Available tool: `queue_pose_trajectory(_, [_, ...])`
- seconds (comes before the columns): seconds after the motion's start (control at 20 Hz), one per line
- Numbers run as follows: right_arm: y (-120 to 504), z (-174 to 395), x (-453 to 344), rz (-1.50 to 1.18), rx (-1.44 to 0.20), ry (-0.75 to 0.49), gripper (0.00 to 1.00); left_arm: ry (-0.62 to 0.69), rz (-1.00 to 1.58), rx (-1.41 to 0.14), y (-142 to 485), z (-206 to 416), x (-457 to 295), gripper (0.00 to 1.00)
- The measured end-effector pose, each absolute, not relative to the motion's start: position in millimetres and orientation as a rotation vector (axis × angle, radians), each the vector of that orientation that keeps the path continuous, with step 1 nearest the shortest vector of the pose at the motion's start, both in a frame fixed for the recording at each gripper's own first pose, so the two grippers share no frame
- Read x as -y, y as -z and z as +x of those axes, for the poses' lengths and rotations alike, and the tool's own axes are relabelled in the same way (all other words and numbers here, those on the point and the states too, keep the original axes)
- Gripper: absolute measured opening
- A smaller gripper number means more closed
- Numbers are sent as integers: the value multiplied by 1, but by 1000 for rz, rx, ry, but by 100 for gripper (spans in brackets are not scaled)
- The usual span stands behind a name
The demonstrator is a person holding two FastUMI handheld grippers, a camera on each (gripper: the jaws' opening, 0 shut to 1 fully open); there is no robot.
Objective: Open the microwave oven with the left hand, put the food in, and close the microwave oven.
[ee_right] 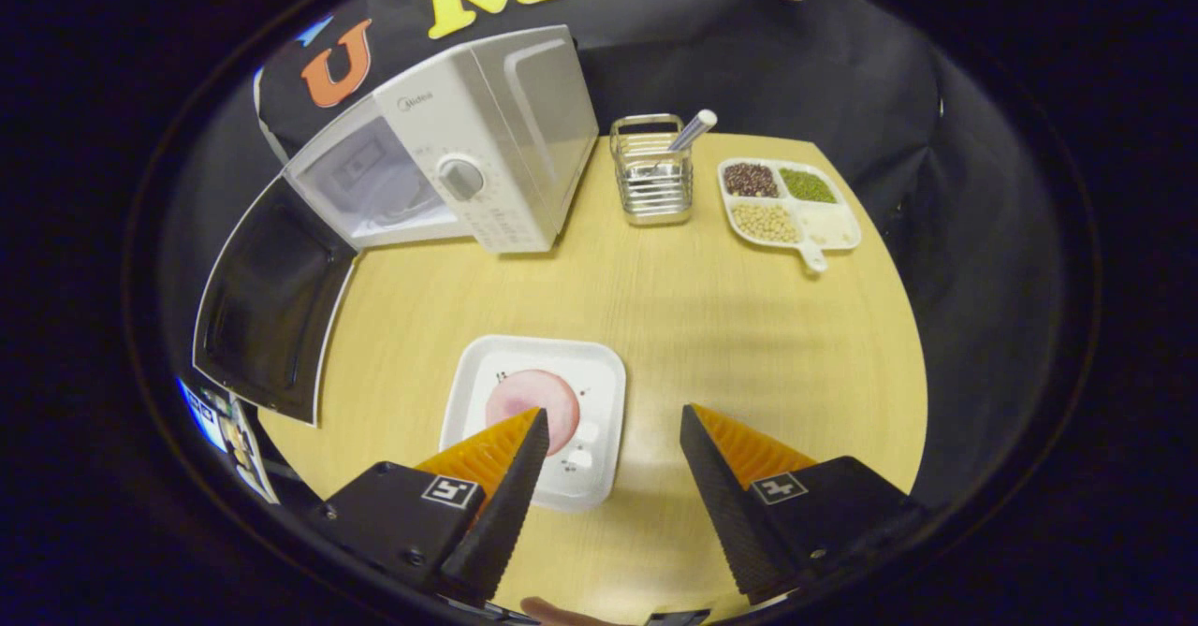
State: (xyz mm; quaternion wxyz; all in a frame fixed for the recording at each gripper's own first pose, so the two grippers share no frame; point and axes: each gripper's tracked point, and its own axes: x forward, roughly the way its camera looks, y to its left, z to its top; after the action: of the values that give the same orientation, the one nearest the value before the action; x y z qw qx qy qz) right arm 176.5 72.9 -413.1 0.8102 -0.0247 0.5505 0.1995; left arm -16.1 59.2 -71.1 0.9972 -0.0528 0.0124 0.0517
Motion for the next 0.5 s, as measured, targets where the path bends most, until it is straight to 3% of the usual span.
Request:
queue_pose_trajectory(0.2, [445, 177, -74, -31, -1283, -455, 73, -101, -81, -27, 70, -1, -48, 93])
queue_pose_trajectory(0.3, [457, 174, -78, 0, -1333, -473, 50, -108, -55, -28, 70, 5, -43, 93])
queue_pose_trajectory(0.35, [459, 169, -80, 21, -1370, -489, 54, -106, -44, -30, 71, 9, -40, 93])
queue_pose_trajectory(0.45, [461, 163, -85, 63, -1450, -501, 38, -93, -34, -26, 67, 12, -32, 93])
queue_pose_trajectory(0.5, [466, 166, -84, 49, -1456, -508, 22, -85, -33, -27, 68, 13, -29, 93])
